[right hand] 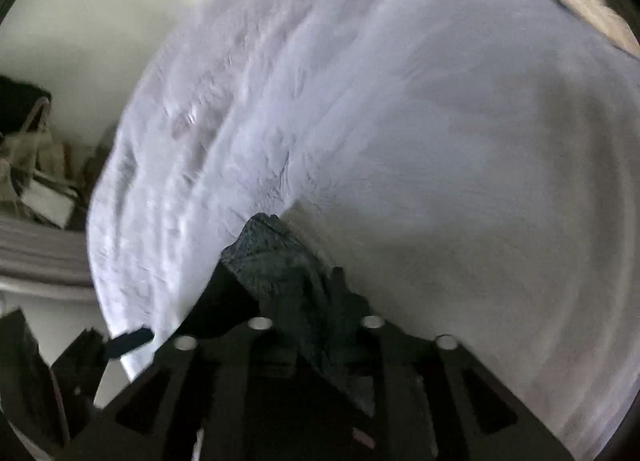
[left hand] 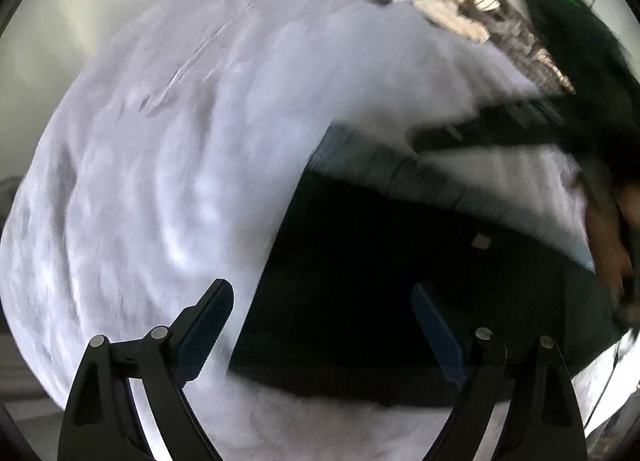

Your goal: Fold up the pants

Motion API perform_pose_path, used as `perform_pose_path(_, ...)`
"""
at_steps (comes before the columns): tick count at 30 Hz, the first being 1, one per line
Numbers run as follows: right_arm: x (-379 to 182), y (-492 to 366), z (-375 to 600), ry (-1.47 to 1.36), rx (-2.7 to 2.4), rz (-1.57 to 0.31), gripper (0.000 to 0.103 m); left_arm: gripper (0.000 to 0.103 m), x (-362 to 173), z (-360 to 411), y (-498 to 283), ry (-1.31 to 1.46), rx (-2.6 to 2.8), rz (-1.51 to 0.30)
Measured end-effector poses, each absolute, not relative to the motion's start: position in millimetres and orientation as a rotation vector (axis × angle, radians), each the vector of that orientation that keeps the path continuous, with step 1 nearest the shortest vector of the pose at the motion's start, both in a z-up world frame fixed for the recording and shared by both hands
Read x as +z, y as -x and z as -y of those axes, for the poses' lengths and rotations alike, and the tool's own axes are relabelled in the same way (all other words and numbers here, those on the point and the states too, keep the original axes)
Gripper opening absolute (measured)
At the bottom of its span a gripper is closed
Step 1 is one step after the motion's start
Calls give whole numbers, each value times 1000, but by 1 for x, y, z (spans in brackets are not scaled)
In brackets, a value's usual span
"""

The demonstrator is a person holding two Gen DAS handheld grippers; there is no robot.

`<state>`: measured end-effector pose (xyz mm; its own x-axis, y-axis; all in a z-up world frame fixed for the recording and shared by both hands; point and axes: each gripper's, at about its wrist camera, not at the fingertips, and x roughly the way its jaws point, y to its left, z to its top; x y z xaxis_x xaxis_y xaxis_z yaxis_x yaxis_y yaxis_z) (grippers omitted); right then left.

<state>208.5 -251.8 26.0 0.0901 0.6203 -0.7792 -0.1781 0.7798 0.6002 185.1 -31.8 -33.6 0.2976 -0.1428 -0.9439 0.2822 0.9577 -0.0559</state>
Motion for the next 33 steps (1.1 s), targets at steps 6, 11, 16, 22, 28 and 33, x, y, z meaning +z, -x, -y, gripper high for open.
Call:
perform_pose_path(6,-11,-139,332,-548,391,-1467,26,91,-82,77,-244,-229,-195,-1270)
perform_pose_path(11,-38,-93,425,-630,-27,-1444,28,97,-76,67,-247,-216,-149,-1285)
perform_pose_path(16,-23,7,498,-1062,47,-1358,34,97,-32,66,-202,-261,-237,-1262)
perform_pose_path(22,-39,129,481,-1361,41,-1395,36,97,-56,128,-139,-416,-417,-1329)
perform_pose_path(28,-70,163,450,-1547,36,-1334,38,102,-84,127,-122,-459,-402,-1358)
perform_pose_path(33,-77,161,445,-1620,72,-1210,38,102,-84,119,-121,-480,-396,-1372)
